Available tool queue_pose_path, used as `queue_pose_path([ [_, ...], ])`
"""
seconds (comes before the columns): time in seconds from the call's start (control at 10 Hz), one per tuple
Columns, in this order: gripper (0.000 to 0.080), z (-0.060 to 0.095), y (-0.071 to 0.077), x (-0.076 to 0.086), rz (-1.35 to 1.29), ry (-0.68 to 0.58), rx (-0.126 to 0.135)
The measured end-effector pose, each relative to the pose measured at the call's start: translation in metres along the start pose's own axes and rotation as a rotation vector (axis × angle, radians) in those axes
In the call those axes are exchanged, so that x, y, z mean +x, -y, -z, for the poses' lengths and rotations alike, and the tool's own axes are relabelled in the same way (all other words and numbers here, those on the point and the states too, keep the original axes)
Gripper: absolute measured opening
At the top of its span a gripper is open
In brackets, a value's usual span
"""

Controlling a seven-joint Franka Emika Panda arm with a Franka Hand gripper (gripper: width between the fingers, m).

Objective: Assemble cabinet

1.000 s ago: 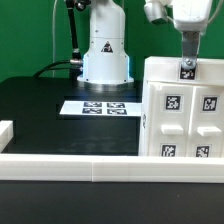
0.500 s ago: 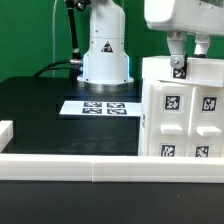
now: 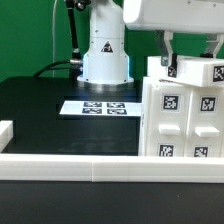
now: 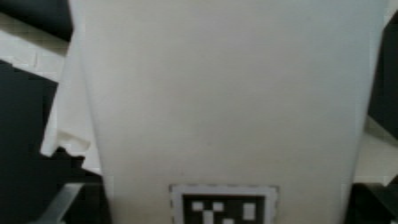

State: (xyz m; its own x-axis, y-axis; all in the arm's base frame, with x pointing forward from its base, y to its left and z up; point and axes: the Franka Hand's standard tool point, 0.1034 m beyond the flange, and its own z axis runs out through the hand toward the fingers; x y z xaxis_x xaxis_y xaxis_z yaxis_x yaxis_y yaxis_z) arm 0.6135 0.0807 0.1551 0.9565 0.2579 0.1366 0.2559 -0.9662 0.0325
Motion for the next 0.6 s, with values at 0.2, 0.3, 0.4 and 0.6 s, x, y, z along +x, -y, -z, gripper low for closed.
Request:
queue_pose_path([
  [0.2, 0.0554, -0.0003, -0.0003, 0.0002, -0.196, -0.007, 0.000],
  [0.3, 0.0554, 0.0001, -0.0022, 0.0004, -0.331, -0.009, 0.000],
  [0.4, 0.0554, 0.0001, -0.0033, 0.0003, -0.443, -0.010, 0.000],
  [0.6, 0.0554, 0.0008, -0.0038, 0.0001, -0.579, -0.010, 0.000],
])
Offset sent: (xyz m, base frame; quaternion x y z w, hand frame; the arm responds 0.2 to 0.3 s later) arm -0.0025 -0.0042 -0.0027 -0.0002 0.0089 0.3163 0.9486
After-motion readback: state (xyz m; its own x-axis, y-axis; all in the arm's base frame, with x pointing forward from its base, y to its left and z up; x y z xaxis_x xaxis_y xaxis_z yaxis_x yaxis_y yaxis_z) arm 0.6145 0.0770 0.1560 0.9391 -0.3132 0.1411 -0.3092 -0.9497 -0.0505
